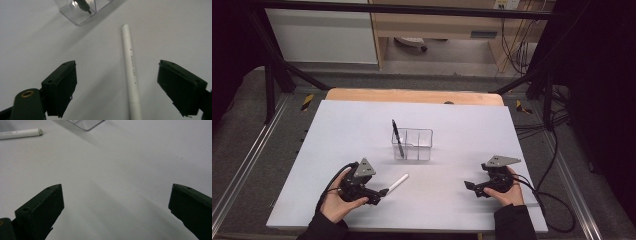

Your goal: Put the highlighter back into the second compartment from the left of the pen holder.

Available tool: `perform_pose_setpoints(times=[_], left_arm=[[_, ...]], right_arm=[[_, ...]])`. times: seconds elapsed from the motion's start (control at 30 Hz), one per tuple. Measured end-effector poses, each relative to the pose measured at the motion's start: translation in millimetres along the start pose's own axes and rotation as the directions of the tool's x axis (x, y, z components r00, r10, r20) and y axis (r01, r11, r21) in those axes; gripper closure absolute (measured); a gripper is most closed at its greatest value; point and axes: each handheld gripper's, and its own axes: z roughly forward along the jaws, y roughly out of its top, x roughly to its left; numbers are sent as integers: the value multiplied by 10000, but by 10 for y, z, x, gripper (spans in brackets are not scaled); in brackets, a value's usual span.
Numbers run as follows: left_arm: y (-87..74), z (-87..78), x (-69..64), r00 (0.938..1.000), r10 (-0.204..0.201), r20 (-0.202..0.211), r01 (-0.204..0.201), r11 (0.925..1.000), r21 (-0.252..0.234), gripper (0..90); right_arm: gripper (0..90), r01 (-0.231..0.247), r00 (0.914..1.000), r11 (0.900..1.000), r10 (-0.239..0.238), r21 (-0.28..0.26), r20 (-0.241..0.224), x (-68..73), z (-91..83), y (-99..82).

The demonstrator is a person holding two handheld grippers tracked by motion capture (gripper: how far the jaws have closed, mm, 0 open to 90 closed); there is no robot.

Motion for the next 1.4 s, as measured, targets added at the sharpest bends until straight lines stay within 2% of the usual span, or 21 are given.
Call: perform_pose_setpoints(times=[0.3, 0.5, 0.67, 0.73, 0.9, 1.1, 1.4], left_arm=[[69, 128, -62, 9995, -303, 29, 302, 9989, 347, 310], [102, 170, -119, 9997, -188, 124, 180, 9978, 638, 419], [25, 151, -124, 9993, -328, 170, 311, 9955, 894, 519], [-25, 151, -121, 9987, -417, 293, 388, 9949, 933, 538], [-126, 148, -118, 9984, -491, 289, 461, 9943, 966, 590], [-157, 143, -140, 9982, -502, 332, 467, 9939, 1002, 657], [-199, 165, -131, 9972, -705, 234, 678, 9924, 1024, 725]], right_arm=[[5, -42, 10000, 10000, 42, 29, 6, -3, 4, -13], [5, -39, 10000, 10000, 39, -13, -15, -9, -12, -20], [5, -23, 10000, 10000, 23, 45, -8, -6, -4, -22], [5, -4, 10000, 10000, 4, 18, -17, -7, -7, -22], [5, -13, 10000, 10000, 13, 29, 13, -7, -3, -22], [5, -7, 10000, 10000, 7, 63, 10, -8, -3, -22], [5, 37, 10000, 10000, -37, 58, 8, -9, -1, -23]])
